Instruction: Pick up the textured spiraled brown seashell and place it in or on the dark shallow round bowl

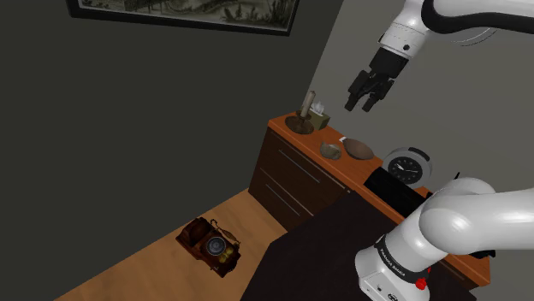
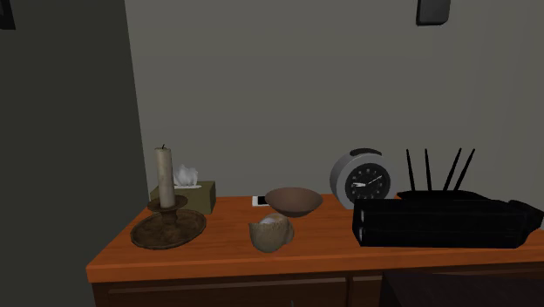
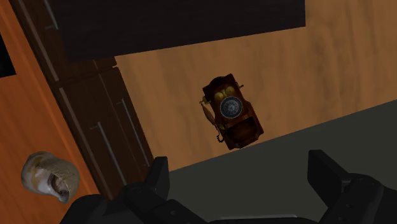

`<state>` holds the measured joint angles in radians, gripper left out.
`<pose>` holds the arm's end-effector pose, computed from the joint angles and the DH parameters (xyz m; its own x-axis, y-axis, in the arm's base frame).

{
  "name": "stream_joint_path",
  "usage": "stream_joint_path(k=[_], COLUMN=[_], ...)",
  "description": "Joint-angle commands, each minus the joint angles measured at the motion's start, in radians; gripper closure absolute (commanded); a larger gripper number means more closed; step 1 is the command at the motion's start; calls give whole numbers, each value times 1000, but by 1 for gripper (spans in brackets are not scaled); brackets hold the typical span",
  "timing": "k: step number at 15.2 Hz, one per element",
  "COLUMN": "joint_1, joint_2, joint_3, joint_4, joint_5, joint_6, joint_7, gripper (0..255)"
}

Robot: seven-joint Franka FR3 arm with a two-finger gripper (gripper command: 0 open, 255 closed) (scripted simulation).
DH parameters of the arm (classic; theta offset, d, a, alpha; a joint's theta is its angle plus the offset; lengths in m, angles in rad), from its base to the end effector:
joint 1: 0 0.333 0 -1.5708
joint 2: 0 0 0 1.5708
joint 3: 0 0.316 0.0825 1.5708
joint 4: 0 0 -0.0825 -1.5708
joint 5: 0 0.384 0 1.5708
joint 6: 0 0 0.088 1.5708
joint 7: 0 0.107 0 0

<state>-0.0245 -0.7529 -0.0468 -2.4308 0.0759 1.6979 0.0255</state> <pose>0.3245 -0.0190 0.5560 0.9954 -0.0941 0.0160 -0.0918 -0.9899 -0.1077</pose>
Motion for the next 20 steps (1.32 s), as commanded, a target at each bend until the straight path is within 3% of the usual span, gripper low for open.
stream_joint_path(k=[1,12,20], joint_1=[0,-57,-66], joint_2=[0,246,513], joint_3=[0,-173,-300], joint_4=[0,-53,11], joint_5=[0,-50,3], joint_6=[0,298,488], joint_7=[0,-191,-360], gripper=[0,0,0])
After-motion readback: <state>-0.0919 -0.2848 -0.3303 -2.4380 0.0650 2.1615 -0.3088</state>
